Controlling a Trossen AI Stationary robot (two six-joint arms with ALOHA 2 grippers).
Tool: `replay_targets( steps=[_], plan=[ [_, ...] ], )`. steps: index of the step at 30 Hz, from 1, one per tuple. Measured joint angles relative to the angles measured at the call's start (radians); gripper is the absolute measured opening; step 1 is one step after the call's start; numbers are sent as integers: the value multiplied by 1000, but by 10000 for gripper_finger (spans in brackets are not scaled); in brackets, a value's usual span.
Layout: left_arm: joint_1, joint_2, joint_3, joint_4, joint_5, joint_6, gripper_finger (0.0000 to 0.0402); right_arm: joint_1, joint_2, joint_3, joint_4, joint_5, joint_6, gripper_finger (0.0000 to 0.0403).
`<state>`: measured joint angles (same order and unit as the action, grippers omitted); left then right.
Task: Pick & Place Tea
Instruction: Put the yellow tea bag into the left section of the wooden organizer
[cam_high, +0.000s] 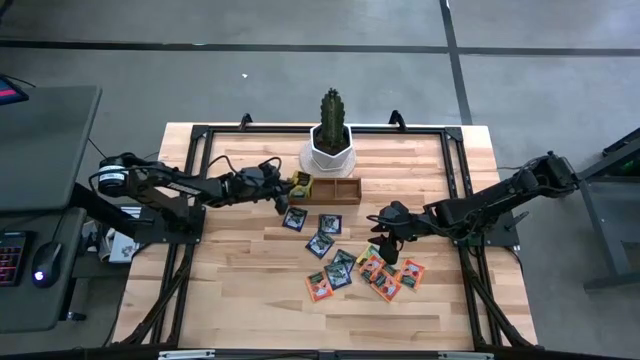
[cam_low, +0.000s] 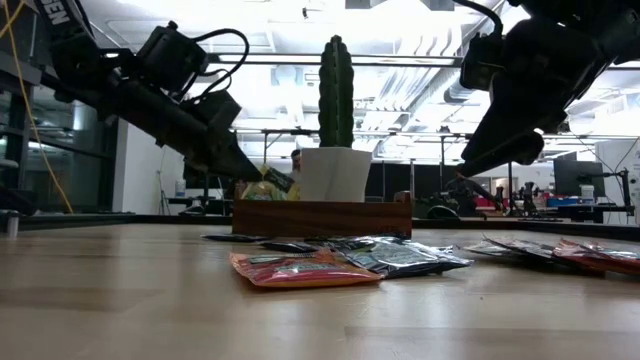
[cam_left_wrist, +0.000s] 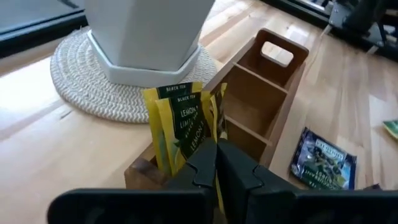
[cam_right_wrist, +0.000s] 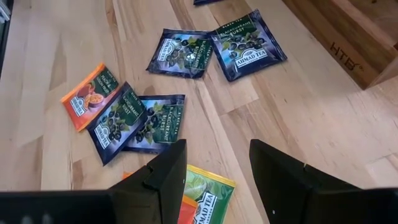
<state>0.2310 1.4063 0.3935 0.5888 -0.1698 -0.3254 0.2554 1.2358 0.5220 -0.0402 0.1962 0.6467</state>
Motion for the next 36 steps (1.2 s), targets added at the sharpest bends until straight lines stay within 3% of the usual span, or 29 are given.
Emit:
replay_targets(
  steps=[11,15,24,28,36],
  plan=[
    [0,-1,0,4,-42,41,163,0,0,0,0,0,7,171],
    [22,-36,3,23,-54,73,194,0,0,0,-1,-5,8,171],
    [89,-132,35,14,18,199,199,0,0,0,-58,-62,8,171],
    [99,-170,46,15,104,199,197,0,0,0,-66,-100,8,171],
    [21,-194,52,12,301,189,133,0,0,0,-128,-137,-30,171]
  ],
)
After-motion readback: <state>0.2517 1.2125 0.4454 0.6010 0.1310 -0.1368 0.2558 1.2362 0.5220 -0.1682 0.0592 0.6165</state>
